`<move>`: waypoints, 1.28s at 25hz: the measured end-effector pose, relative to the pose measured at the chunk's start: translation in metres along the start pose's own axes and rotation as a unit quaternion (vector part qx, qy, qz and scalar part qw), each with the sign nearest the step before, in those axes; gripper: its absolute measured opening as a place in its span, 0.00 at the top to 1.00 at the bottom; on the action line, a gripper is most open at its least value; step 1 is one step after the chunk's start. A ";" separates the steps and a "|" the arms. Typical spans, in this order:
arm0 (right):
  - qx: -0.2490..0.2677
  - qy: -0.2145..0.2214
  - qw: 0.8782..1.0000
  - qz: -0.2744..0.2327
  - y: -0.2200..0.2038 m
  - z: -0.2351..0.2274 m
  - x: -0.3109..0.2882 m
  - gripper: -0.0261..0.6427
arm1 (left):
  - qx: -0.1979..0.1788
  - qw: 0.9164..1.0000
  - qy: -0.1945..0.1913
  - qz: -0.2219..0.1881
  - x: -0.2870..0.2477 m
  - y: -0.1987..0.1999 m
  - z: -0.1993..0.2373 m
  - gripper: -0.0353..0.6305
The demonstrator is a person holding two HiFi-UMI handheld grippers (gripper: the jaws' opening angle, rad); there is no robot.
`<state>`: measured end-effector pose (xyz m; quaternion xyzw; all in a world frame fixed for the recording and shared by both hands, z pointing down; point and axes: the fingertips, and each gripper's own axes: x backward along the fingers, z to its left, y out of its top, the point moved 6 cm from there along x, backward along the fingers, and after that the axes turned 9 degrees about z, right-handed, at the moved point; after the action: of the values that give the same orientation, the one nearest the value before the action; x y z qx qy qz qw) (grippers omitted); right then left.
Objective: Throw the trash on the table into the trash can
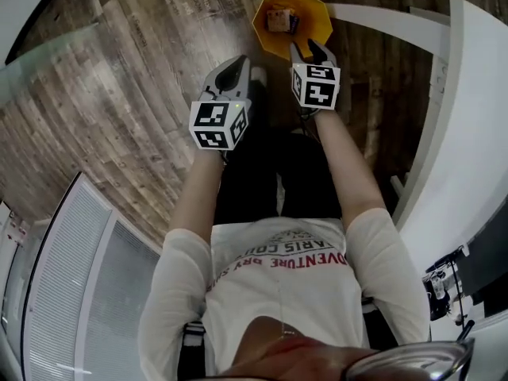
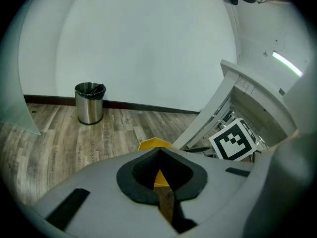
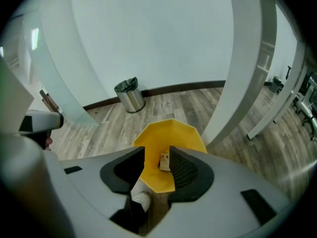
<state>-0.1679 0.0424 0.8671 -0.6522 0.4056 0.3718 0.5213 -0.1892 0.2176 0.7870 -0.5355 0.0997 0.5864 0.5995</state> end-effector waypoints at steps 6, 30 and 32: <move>0.009 0.002 0.999 -0.044 0.052 0.022 0.125 0.88 | -0.012 1.000 -0.005 -0.021 0.086 0.060 -0.058 0.91; -0.170 -0.217 0.893 -0.357 -0.038 -0.122 0.671 0.91 | -0.327 0.890 -0.300 -0.104 0.266 0.188 -0.520 0.91; -0.200 -0.246 0.876 -0.362 -0.072 -0.138 0.697 0.92 | -0.345 0.874 -0.331 -0.089 0.265 0.172 -0.559 0.91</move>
<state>0.1812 -0.1828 0.2865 -0.7314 -0.0835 0.3789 0.5608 0.0334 -0.0931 0.2717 -0.4898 -0.3618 0.6704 0.4241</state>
